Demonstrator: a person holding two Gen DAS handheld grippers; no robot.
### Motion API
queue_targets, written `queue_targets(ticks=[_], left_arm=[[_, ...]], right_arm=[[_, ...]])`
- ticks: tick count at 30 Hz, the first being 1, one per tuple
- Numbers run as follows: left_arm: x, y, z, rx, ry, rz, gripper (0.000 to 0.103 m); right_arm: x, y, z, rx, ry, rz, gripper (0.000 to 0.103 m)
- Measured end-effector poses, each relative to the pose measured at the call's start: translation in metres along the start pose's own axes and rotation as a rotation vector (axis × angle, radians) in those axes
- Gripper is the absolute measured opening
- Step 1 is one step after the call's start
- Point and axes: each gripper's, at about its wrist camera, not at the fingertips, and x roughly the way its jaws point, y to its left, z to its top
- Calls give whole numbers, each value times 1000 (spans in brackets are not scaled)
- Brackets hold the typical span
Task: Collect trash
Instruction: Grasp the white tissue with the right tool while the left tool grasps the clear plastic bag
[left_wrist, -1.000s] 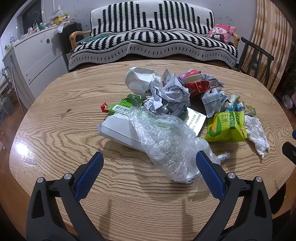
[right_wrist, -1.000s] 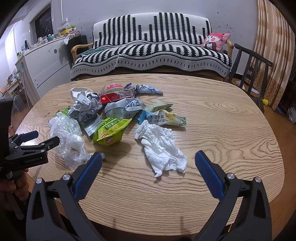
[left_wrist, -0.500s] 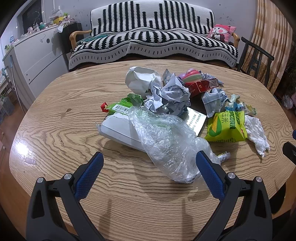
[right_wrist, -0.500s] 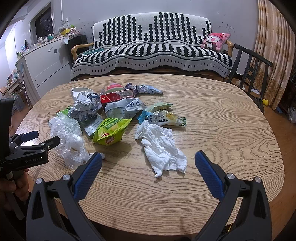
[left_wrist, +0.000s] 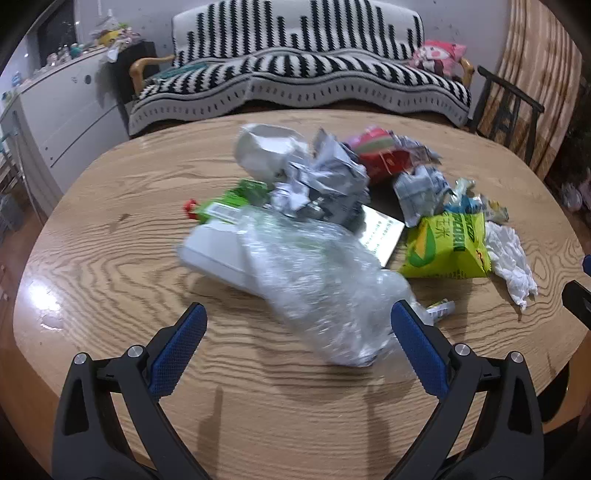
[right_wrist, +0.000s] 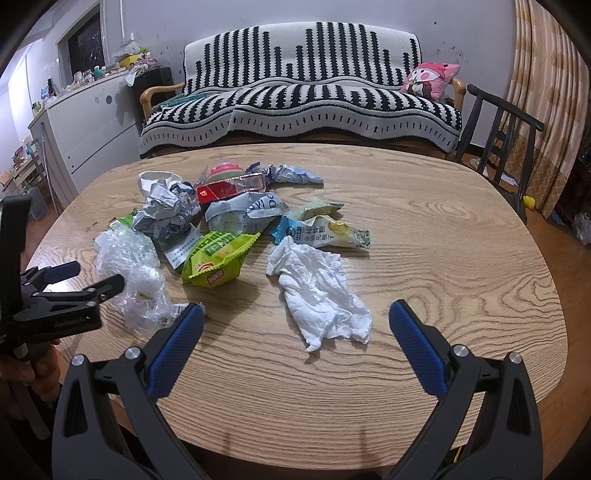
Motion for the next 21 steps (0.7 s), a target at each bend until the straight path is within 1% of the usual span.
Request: queue_targets(ticks=[2, 4, 5, 6, 7, 8, 9, 10, 12, 14, 17, 21], left_arm=[[7, -7, 2, 9, 4, 19, 97], [14, -13, 5, 19, 10, 15, 95], [15, -14, 6, 23, 8, 11, 82], [16, -17, 6, 34, 8, -5, 45], [17, -16, 6, 34, 15, -26, 20], [17, -13, 5, 9, 32, -76, 0], [15, -8, 5, -19, 33, -117, 0], [10, -6, 5, -28, 23, -121, 0], [-3, -6, 6, -11, -30, -101, 0], [-16, -5, 7, -5, -71, -108, 0], [-24, -6, 11, -12, -87, -120, 0], [-26, -16, 11, 9, -84, -126, 0]], right_arm=[[4, 0, -1, -1, 12, -1, 97], [8, -2, -2, -1, 17, 3, 97], [10, -4, -1, 0, 20, 5, 97], [11, -6, -1, 0, 23, 9, 97], [11, -8, -1, 1, 26, 12, 97], [11, -10, -1, 1, 26, 12, 97], [11, -12, 0, 2, 26, 12, 96], [12, -15, 0, 5, 28, 10, 96], [15, -21, 0, 13, 36, 4, 96], [22, -26, 0, 19, 55, 0, 96], [38, -29, 0, 25, 94, 3, 94], [59, -28, 2, 17, 136, -9, 91]])
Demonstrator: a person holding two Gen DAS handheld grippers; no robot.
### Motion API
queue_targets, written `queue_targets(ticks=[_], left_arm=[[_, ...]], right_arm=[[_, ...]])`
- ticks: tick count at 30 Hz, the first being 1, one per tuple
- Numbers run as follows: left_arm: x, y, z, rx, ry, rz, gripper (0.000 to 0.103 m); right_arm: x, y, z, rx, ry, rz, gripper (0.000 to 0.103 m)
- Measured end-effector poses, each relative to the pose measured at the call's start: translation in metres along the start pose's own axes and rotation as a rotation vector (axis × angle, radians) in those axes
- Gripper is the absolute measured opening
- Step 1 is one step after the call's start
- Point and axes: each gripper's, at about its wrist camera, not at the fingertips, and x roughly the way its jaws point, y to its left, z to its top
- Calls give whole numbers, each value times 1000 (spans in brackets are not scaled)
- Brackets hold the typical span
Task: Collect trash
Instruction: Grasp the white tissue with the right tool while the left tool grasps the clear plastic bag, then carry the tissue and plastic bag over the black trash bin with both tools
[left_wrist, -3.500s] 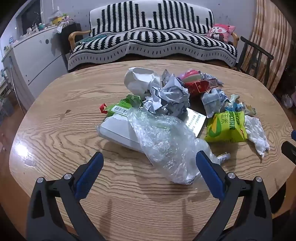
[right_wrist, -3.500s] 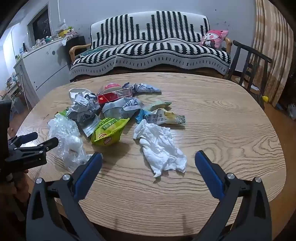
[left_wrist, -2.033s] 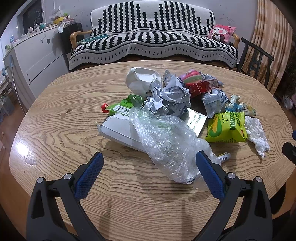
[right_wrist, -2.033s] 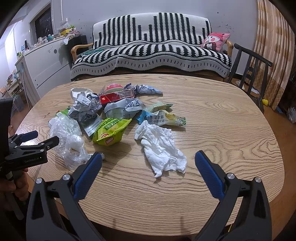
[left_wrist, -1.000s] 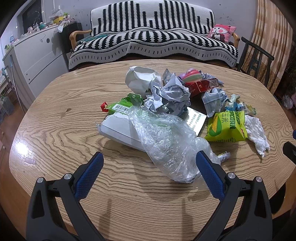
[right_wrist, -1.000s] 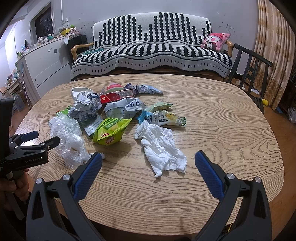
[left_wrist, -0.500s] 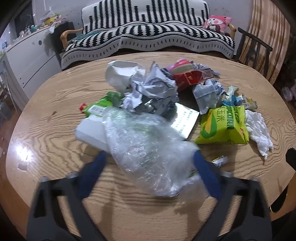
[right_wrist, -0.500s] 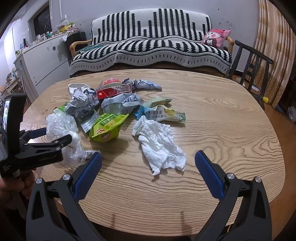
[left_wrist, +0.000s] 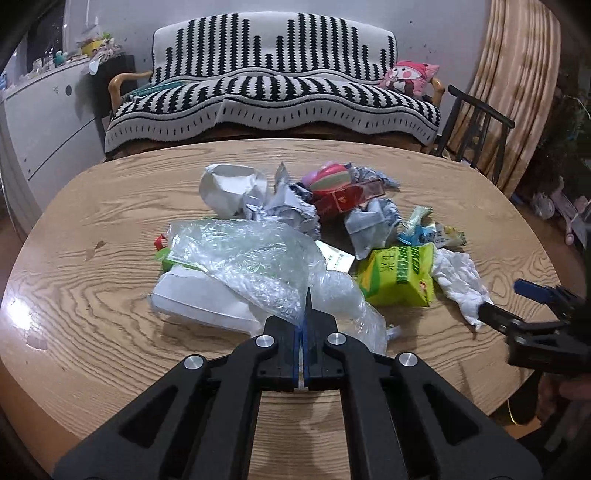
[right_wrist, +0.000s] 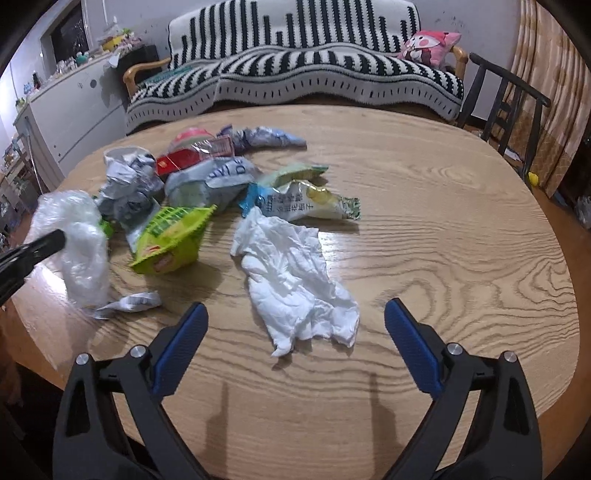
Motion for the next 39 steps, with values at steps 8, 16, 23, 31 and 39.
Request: queue_targets(ticks=[8, 16, 23, 31, 39], left_arm=[[-11, -5, 4, 14, -33, -6, 0], [-19, -45, 16, 48, -71, -88, 0], [-20, -172, 11, 229, -78, -323, 0], [-18, -358, -49, 492, -11, -646, 0], [9, -482, -140, 723, 148, -798, 0]], right_arm=[[33, 2, 3, -29, 86, -14, 10], [-49, -47, 0, 63, -80, 9, 10], [-112, -176, -58, 298, -142, -178, 10], [-134, -319, -176, 600, -51, -332, 10], [-121, -383, -265, 765, 101, -316, 10]])
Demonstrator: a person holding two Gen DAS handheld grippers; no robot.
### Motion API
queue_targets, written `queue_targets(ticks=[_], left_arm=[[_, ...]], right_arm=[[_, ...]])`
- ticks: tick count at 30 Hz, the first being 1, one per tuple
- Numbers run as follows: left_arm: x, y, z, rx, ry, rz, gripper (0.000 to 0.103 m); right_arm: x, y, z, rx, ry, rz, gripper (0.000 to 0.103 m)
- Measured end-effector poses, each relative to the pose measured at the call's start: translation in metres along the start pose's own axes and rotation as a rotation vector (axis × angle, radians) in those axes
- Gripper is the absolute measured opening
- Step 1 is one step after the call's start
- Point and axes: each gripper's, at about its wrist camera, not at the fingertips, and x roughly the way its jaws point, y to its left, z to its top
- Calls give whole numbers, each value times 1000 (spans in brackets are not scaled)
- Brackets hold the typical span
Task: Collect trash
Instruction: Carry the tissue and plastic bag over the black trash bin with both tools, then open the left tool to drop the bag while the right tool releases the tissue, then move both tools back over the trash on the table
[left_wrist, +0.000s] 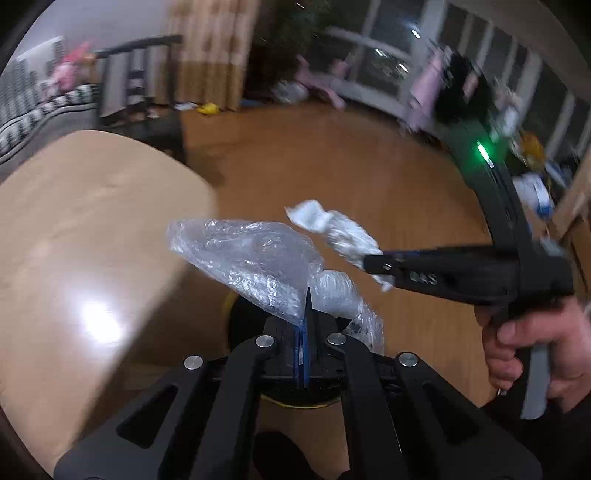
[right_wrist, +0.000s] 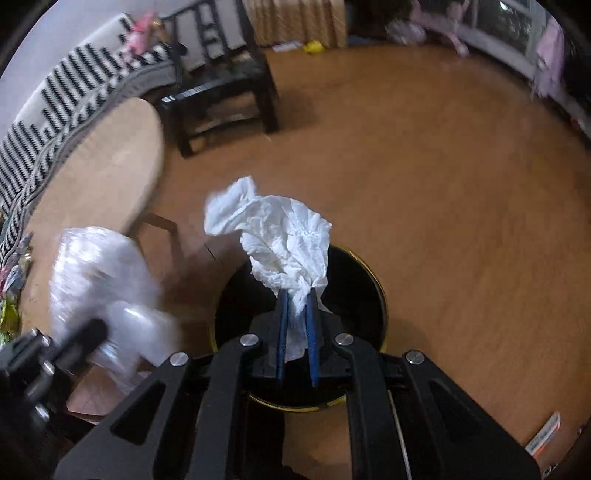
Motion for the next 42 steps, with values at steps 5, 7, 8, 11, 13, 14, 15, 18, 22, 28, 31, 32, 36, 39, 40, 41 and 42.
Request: queue_targets(ticks=[5, 7, 8, 11, 13, 14, 15, 18, 22, 28, 31, 32, 36, 39, 40, 41, 42], left_arm=[[65, -4, 0, 18, 115, -4, 0], [80, -3, 0, 17, 134, -1, 0], [85, -1, 4, 16, 141, 1, 0], [97, 1, 8, 9, 155, -9, 0], [96, 7, 12, 7, 153, -13, 0], [95, 9, 14, 8, 152, -12, 0], [86, -3, 6, 6, 148, -10, 1], [86, -7, 3, 3, 169, -3, 16], [73, -11, 0, 10, 133, 10, 74], [58, -22, -4, 47, 126, -12, 75], [47, -26, -4, 53, 113, -13, 77], [43, -25, -4, 52, 107, -16, 78], [13, -19, -4, 32, 74, -30, 84], [-19, -9, -1, 15, 24, -20, 92], [-32, -2, -1, 4, 4, -11, 92], [-45, 4, 0, -7, -14, 2, 92], [-63, 14, -1, -23, -36, 30, 93]], right_arm=[[21, -16, -2, 41, 66, 23, 10], [26, -16, -2, 53, 82, 49, 10], [25, -15, -3, 60, 89, 54, 10], [28, -10, -3, 60, 97, 52, 10], [33, -10, -1, 62, 100, 56, 10], [34, -10, 0, 61, 102, 56, 10], [34, -9, 0, 58, 100, 51, 10], [33, -12, -2, 62, 103, 52, 10], [32, -14, -2, 70, 98, 57, 10], [32, -14, 1, 81, 107, 64, 41], [27, -10, 1, 61, 83, 49, 61], [26, -8, 2, 57, 81, 48, 61], [15, 0, 5, 62, 48, 42, 61], [-7, 19, 11, 40, -23, 34, 63], [-13, 25, 12, 32, -46, 34, 66], [-23, 38, 15, 9, -82, 35, 69], [-29, 52, 18, -14, -108, 39, 70]])
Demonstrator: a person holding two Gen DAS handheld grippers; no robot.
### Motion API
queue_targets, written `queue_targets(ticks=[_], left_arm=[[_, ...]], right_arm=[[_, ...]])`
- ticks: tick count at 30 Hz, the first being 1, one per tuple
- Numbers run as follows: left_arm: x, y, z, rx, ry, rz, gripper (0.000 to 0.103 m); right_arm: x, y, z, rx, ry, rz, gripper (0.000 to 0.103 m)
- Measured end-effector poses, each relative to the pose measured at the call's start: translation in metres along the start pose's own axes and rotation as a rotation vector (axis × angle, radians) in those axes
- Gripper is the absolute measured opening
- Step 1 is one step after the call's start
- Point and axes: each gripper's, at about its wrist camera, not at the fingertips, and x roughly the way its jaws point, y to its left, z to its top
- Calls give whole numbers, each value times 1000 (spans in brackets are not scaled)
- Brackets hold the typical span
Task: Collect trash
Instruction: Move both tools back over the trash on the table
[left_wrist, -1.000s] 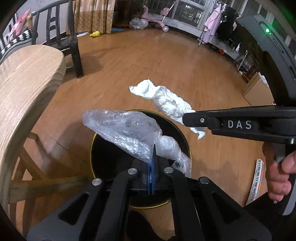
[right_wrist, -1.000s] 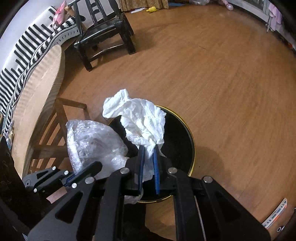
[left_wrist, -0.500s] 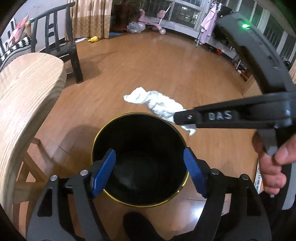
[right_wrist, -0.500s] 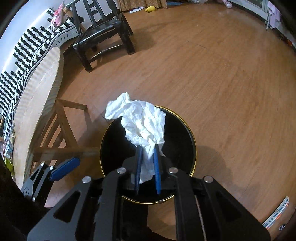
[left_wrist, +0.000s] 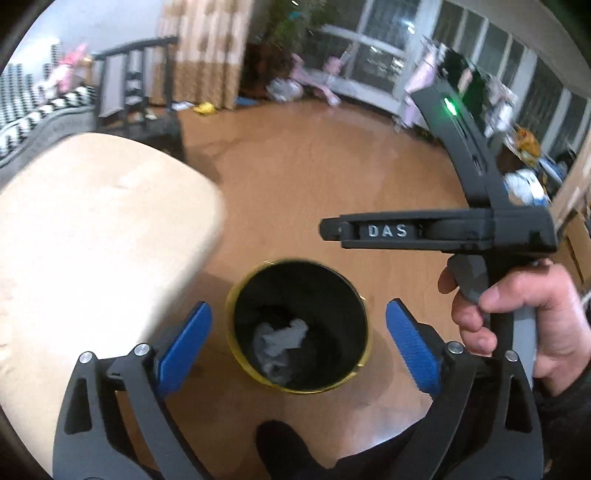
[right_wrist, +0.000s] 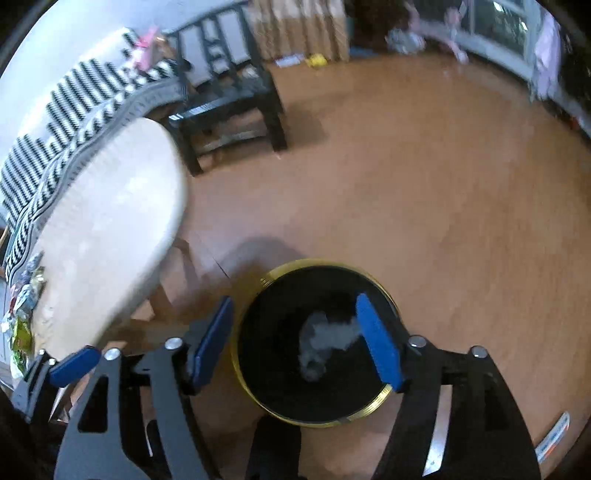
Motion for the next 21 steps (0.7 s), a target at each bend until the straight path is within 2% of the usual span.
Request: queue_targets(ticks=[4, 7, 9, 12, 16, 19, 21], left_arm=[[-63, 54, -10, -100, -77, 107, 93], [-107, 107, -28, -192, -110, 230, 93], [-145, 149, -50, -282, -125, 340, 93], [-193, 198, -83, -412, -140, 442, 93], [-265, 259, -145, -602, -177, 581, 93], [-297, 292, -188, -726, -186, 629, 93], [-313, 316, -216, -824, -191, 616, 93]], right_arm=[[-8, 66, 9, -90, -51, 73, 70], [-7, 144, 11, -199, -51, 171, 70], [-7, 188, 6, -262, -45, 228, 70], [-7, 265, -8, -372, -20, 340, 70], [1, 355, -36, -494, 34, 446, 70], [5, 403, -59, -562, 84, 516, 70], [6, 435, -76, -625, 100, 533, 70]])
